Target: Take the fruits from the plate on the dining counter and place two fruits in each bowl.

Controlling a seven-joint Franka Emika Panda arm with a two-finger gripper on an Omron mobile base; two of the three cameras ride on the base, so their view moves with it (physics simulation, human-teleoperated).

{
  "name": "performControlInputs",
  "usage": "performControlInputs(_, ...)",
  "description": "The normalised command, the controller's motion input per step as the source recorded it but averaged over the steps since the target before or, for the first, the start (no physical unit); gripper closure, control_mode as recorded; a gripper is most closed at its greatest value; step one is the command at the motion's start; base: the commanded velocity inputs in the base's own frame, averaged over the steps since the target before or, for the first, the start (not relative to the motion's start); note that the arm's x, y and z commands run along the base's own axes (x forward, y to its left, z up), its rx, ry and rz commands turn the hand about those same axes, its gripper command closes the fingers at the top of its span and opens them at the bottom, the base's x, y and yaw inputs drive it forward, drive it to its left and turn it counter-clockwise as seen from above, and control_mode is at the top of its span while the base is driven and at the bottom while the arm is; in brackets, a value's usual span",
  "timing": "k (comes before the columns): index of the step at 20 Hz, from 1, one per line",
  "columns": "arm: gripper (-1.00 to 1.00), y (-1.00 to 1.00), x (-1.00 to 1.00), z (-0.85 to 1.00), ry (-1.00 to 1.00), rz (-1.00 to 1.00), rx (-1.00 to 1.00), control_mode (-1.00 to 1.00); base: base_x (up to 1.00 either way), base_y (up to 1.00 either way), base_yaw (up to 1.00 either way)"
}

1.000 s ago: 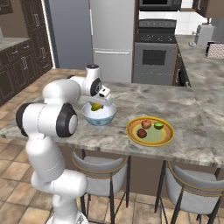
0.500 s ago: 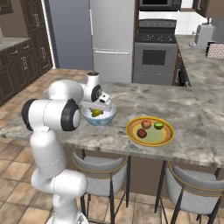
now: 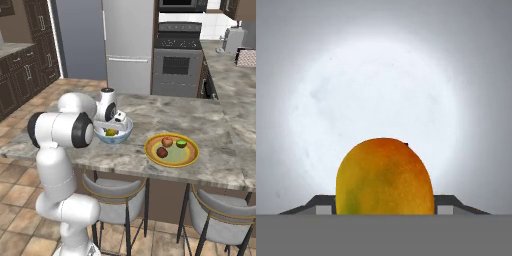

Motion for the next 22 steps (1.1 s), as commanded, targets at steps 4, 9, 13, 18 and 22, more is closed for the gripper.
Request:
performControlInputs(4,-1.00,0.01,0.05,-0.02,0.00,0.00,0.00,-1.00,0.00,0.00,0.00)
performControlInputs(9,-1.00,0.00,0.00,0.00,0.00,0.00,0.00,-1.00,0.00,0.00,0.00)
performControlInputs(13,-1.00,0.00,0.00,0.06,0.00,0.00,0.00,-1.00,0.00,0.00,0.00)
performControlInputs(18,-1.00,-0.01,0.00,0.34,0.00,0.00,0.00,-1.00,0.00,0.00,0.00)
performControlInputs(22,-1.00,-0.19,-0.14,0.53,0.00,0.00,0.00,-1.00,0.00,0.00,0.00)
